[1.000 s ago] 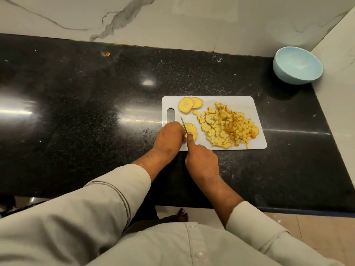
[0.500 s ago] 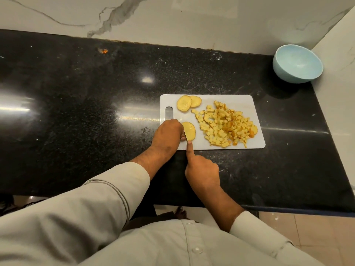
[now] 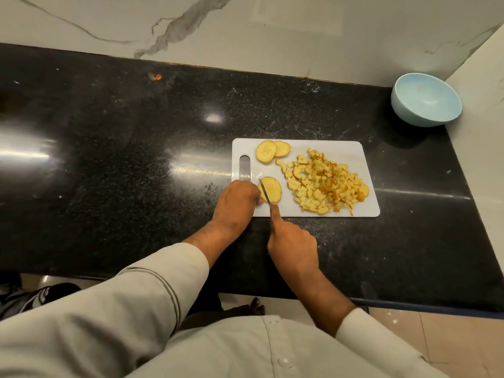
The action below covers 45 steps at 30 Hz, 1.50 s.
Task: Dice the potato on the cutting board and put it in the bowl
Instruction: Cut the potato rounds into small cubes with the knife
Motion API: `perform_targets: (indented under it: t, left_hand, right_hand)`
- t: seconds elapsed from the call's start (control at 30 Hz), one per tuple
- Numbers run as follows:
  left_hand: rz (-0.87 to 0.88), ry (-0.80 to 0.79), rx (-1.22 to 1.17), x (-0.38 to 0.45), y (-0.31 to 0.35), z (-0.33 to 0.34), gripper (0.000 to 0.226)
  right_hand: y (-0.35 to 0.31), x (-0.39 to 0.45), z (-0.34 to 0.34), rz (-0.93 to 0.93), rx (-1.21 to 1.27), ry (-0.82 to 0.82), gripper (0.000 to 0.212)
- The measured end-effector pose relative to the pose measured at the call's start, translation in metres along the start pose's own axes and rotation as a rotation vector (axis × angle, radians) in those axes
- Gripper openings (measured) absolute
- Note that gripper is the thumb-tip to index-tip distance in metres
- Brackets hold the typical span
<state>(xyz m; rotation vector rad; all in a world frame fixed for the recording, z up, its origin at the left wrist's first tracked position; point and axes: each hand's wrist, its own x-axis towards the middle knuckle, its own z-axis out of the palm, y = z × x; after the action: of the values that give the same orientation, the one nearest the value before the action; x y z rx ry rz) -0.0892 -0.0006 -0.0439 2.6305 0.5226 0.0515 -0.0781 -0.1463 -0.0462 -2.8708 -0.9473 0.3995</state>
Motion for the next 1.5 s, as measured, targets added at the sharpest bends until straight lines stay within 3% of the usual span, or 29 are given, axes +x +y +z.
perform_targets:
  t: [0.23, 0.43, 0.83, 1.03, 1.23, 1.3, 1.37, 1.5]
  left_hand:
    - [0.008, -0.004, -0.035, 0.001, -0.003, -0.001, 0.016]
    - [0.112, -0.056, 0.124, 0.006, -0.004, -0.005, 0.02]
    - [0.107, -0.159, 0.344, 0.016, 0.002, -0.008, 0.02]
    - [0.047, -0.141, 0.337, 0.015, 0.006, -0.005, 0.019]
    - [0.07, -0.144, 0.303, 0.014, 0.001, -0.004, 0.013]
    - [0.141, -0.142, 0.314, 0.021, -0.002, -0.01, 0.012]
    - [0.325, -0.146, 0.387, 0.034, -0.006, -0.02, 0.021]
    - [0.643, -0.425, 0.618, 0.072, -0.01, -0.042, 0.072]
  right_hand:
    - [-0.009, 0.02, 0.009, 0.01, -0.028, 0.0, 0.067]
    - [-0.008, 0.02, 0.014, 0.008, -0.057, 0.005, 0.069]
    - [-0.007, 0.037, 0.011, -0.016, -0.066, -0.095, 0.071]
    - [0.007, -0.006, 0.014, 0.004, -0.051, -0.122, 0.075]
    - [0.032, -0.049, 0.016, 0.011, 0.011, -0.087, 0.066]
    - [0.039, -0.054, 0.012, 0.024, 0.028, -0.046, 0.063]
    - [0.046, -0.055, 0.008, 0.049, 0.055, -0.008, 0.061]
    - [0.053, -0.057, 0.007, 0.094, 0.095, 0.033, 0.06]
